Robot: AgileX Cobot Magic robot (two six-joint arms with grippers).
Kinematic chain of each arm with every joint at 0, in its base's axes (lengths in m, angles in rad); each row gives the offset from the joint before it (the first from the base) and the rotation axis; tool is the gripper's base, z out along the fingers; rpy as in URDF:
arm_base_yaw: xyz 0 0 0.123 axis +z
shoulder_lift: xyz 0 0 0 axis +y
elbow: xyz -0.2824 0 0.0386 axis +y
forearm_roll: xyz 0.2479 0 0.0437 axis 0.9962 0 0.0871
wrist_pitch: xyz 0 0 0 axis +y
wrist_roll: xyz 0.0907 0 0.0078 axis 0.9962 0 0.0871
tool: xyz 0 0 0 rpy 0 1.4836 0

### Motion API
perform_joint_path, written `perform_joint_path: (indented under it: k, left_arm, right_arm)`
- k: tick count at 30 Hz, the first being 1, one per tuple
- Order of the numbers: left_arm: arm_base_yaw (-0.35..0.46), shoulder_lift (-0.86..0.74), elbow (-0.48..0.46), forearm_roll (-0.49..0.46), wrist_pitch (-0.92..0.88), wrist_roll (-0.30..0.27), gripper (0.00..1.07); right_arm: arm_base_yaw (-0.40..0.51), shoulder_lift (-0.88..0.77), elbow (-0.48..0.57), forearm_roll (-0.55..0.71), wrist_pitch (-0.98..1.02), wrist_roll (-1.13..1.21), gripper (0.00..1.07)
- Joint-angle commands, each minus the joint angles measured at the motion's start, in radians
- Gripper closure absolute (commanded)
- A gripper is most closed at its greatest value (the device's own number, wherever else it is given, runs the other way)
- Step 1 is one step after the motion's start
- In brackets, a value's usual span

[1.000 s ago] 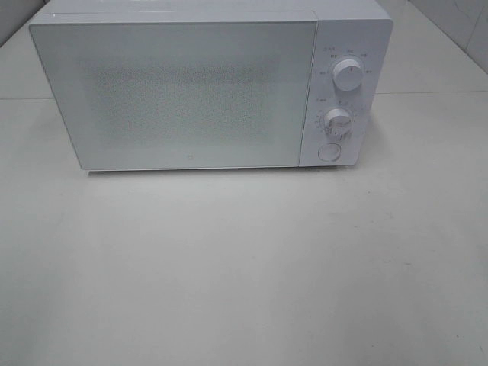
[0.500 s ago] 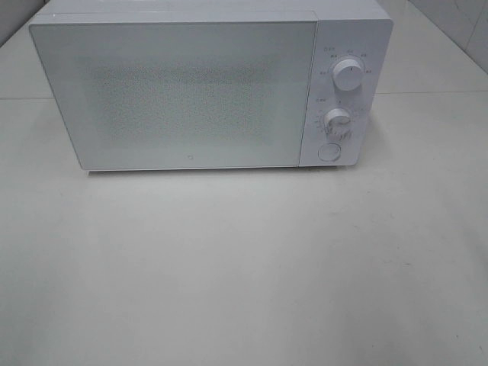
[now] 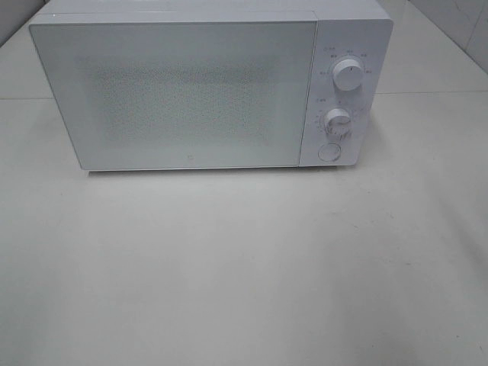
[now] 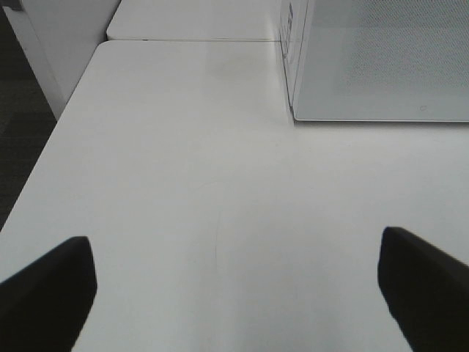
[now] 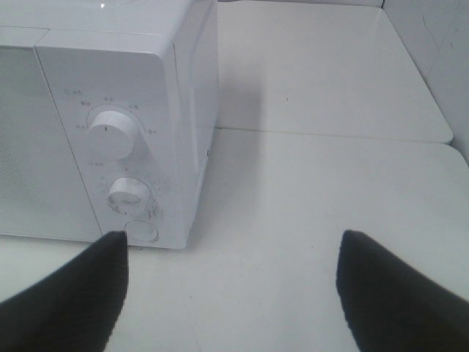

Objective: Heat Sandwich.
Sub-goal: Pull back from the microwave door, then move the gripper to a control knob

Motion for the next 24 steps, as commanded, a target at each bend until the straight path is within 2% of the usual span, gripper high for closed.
perform_joint_path:
  k: [1, 10, 19, 24]
  left_arm:
    - [0.005, -0.027, 0.004, -0.001, -0.009, 0.0, 0.09]
    - [0.005, -0.027, 0.004, -0.001, -0.009, 0.0, 0.09]
    - [0.005, -0.027, 0.004, -0.001, -0.009, 0.0, 0.09]
    - [0.005, -0.027, 0.004, -0.001, -0.009, 0.0, 0.09]
  right_arm:
    - [-0.006, 0.043, 0.045, 0.004, -0.194, 0.01, 0.31]
    - [-0.006, 0.227, 0.087, 0.008, -0.43, 0.0, 0.31]
    - [-0.004, 0.37, 0.117, 0.138, -0.648, -0.122, 0.31]
    - [0.071, 0.406, 0.171, 0.228, -0.754, -0.187, 0.31]
